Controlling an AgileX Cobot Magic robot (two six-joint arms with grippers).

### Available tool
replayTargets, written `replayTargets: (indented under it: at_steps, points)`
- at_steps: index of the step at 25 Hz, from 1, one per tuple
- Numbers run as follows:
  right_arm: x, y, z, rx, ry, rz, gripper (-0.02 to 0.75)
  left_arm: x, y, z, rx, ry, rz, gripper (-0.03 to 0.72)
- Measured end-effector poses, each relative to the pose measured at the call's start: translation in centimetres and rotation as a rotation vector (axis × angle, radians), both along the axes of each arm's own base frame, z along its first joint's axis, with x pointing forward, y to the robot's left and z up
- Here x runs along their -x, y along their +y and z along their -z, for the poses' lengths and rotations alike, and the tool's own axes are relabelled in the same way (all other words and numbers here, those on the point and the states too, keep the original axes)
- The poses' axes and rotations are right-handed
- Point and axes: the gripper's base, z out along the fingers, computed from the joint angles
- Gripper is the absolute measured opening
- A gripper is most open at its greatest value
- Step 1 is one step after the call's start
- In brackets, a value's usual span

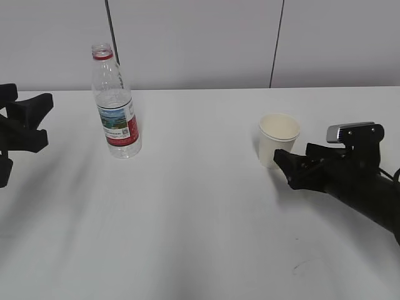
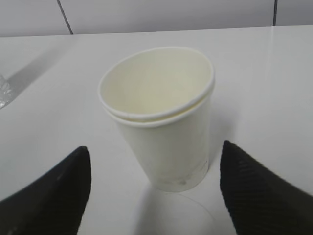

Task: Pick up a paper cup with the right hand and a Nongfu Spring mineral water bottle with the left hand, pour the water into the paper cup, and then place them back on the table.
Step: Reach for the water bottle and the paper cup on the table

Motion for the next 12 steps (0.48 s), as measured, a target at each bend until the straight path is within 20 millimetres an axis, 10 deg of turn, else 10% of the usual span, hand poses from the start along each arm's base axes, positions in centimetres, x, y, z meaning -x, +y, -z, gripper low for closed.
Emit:
replayTargets:
  at_steps: [12]
  points:
    - [-3.1,0.5,2.2,0.004,-0.012,-0.031,0.607,0.0,-0.1,0.0,-0.005,-0.001,0.007,0.386]
